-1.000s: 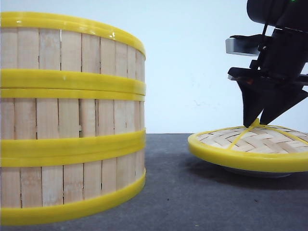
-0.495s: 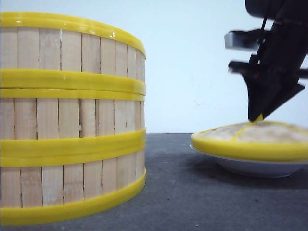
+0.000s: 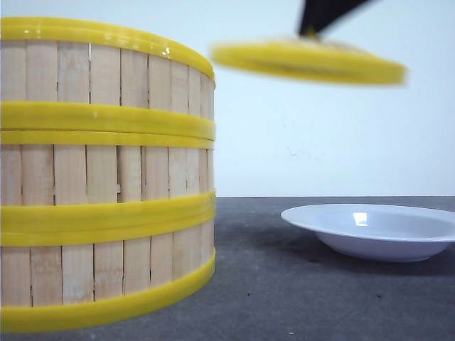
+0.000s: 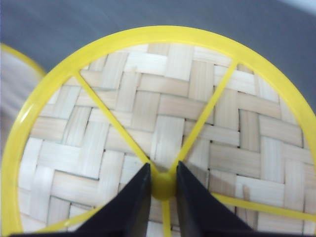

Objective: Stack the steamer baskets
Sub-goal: 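Lift the lid off the white plate and carry it over the stack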

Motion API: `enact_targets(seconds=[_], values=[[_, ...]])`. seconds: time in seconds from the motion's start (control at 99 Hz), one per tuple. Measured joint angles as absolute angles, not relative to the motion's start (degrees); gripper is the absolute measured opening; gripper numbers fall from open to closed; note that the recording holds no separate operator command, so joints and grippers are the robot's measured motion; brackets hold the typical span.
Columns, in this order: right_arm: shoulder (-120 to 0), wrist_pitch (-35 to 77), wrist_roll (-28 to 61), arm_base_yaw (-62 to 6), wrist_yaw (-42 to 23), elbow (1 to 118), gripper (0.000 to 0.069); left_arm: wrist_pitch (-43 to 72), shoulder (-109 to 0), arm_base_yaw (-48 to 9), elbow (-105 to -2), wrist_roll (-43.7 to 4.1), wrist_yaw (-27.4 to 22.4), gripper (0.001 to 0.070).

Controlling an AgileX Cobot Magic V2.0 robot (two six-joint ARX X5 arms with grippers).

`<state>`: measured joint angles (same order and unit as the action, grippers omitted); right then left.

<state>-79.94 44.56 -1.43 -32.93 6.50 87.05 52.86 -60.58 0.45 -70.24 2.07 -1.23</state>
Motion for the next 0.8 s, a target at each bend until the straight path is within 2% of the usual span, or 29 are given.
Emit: enact_targets(seconds=[0.131,0.374,0.798], values=[[-82.6,47.5,-1.8,-38.6,10.6,95.5,0.0058,52.8,-60.6,0.5,-70.2,1.8,-1.3,0.0276],[-92.5,52.4,-1.4,-47.4,10.7,106.0,0.0058,52.8,-60.6,0.5,-70.2,1.4,-1.3,0.0276],[-102.9,53.3,0.1,-52.9,10.5,110.6,0.0058,52.8,-60.6,0.6,-70.2,1.3,-1.3,0.0276]])
